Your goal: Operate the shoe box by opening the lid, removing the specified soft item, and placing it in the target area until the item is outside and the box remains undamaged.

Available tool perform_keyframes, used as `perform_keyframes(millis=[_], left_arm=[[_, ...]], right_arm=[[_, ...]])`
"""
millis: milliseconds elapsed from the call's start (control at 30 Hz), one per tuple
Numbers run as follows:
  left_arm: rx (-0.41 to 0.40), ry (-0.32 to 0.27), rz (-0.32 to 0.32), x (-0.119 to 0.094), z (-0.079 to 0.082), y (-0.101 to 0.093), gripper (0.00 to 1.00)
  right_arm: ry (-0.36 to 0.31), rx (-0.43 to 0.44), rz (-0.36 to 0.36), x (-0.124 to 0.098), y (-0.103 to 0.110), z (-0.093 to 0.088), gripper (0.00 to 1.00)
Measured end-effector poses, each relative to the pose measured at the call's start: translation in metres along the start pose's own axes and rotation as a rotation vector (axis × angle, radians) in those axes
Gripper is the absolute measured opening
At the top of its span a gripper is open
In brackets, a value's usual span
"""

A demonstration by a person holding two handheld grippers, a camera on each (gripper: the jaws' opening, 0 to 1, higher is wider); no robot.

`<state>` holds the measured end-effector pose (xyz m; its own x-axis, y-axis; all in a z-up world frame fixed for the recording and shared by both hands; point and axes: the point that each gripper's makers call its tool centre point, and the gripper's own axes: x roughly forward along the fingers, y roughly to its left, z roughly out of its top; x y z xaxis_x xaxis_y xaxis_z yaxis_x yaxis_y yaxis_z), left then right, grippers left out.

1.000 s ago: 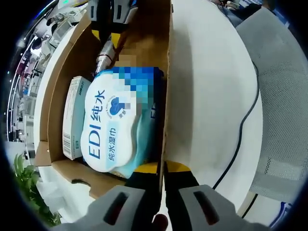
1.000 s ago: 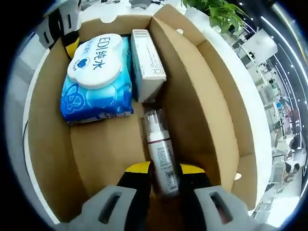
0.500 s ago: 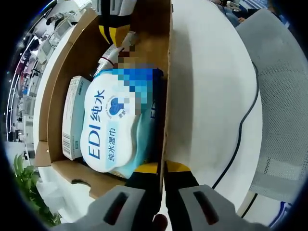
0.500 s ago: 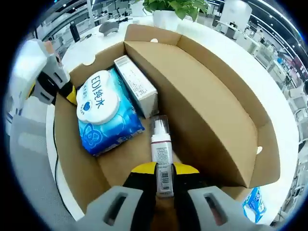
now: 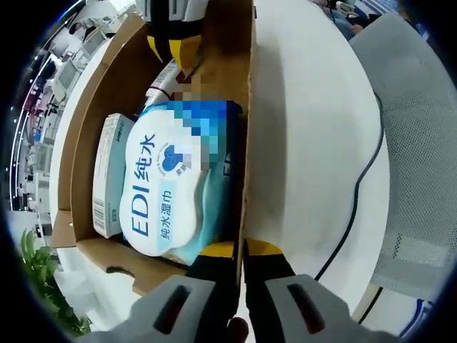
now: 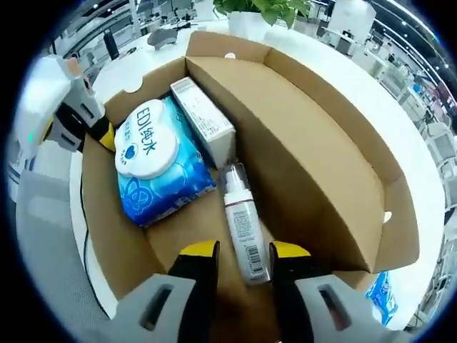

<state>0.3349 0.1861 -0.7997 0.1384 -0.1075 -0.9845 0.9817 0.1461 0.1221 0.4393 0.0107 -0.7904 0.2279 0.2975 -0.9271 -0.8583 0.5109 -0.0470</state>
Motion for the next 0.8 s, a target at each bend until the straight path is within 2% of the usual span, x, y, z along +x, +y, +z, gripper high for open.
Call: perform_keyframes(millis=[167, 233, 267, 300, 400, 533, 600, 700, 800], left_arm=[[-0.001, 0.001, 0.002, 0.000, 0.000, 0.000, 0.01], [-0.001, 0.001, 0.003, 0.000, 0.000, 0.000, 0.01], [-0.002, 0.001, 0.002, 0.000, 0.000, 0.000, 0.01], [-0.004, 0.001, 0.002, 0.000, 0.000, 0.000, 0.01], [-0.005, 0.001, 0.002, 0.000, 0.000, 0.000, 0.01], [-0.005, 0.001, 0.001, 0.000, 0.001, 0.000, 0.01], [-0.007, 0.001, 0.002, 0.000, 0.000, 0.000, 0.01], [-0.007, 0.002, 0.001, 0.000, 0.001, -0.001, 0.01], [-0.010, 0.003, 0.001, 0.000, 0.001, -0.001, 0.01]], right_arm=[[0.019, -0.045, -0.002, 0.008, 0.001, 0.004, 0.29], [0.051, -0.090, -0.019, 0.011, -0.004, 0.003, 0.28], [0.066, -0.093, -0.002, 0.014, -0.001, 0.001, 0.27], [0.089, -0.083, 0.028, 0.016, 0.004, -0.003, 0.27], [0.103, -0.071, 0.008, 0.018, 0.002, -0.005, 0.19], [0.157, -0.012, 0.027, 0.026, 0.008, -0.019, 0.18], [0.155, 0.020, 0.029, 0.028, 0.006, -0.018, 0.18], [0.159, -0.036, 0.036, 0.024, 0.007, -0.016, 0.19], [0.151, -0.032, 0.031, 0.025, 0.007, -0.017, 0.19]])
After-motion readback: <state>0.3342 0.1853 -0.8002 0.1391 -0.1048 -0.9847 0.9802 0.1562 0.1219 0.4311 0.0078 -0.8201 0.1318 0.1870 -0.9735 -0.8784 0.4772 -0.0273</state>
